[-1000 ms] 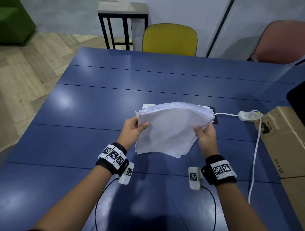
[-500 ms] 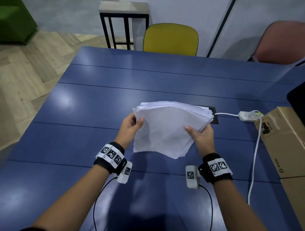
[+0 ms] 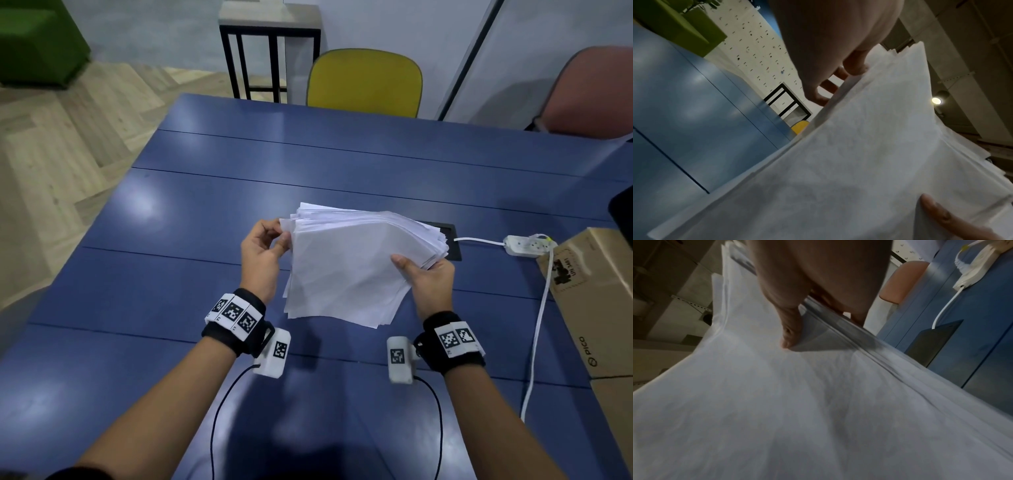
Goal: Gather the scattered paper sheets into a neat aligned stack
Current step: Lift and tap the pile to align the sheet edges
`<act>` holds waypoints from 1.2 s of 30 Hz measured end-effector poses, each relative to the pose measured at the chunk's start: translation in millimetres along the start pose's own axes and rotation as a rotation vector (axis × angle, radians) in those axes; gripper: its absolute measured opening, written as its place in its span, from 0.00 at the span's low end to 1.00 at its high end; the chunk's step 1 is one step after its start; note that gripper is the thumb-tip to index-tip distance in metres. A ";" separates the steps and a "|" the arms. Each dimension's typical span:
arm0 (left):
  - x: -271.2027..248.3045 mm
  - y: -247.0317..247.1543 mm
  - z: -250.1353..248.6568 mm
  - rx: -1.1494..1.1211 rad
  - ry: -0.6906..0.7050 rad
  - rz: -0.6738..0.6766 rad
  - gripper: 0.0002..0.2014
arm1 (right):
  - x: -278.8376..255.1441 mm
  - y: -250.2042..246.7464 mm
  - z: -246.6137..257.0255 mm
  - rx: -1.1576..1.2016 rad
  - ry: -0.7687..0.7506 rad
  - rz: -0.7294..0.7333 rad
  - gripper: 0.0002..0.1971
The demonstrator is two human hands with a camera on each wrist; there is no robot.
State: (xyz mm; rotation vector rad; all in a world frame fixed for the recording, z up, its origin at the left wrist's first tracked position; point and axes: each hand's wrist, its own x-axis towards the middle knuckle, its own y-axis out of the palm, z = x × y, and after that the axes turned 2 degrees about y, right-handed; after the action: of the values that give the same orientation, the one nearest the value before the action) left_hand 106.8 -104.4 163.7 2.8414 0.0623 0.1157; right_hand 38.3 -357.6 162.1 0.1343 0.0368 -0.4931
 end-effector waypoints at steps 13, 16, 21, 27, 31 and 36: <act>2.1 -17.5 5.9 0.234 -0.091 0.117 0.11 | 7.4 -6.0 -5.0 -0.036 0.031 0.010 0.11; 6.1 -17.6 5.7 0.311 -0.075 0.085 0.06 | 8.8 -3.6 -1.7 -0.072 0.049 0.051 0.12; 12.5 -34.7 -12.9 0.236 0.013 -0.121 0.08 | 11.0 -7.0 0.2 -0.089 0.014 -0.054 0.10; 15.1 -80.8 -48.3 0.320 0.106 -0.112 0.06 | 23.3 -22.2 -3.9 -0.078 0.070 -0.224 0.08; 2.1 -72.5 -66.5 0.375 0.064 0.109 0.12 | 29.4 -28.8 -2.6 -0.134 0.051 -0.207 0.15; -3.2 -39.7 -52.5 0.291 -0.017 0.231 0.05 | 34.8 -22.4 0.7 -0.114 0.058 -0.136 0.17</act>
State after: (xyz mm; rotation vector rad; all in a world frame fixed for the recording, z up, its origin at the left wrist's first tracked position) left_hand 97.8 -51.4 201.8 3.1297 -0.2756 0.1418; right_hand 58.3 -393.5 157.7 0.0345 0.1312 -0.6218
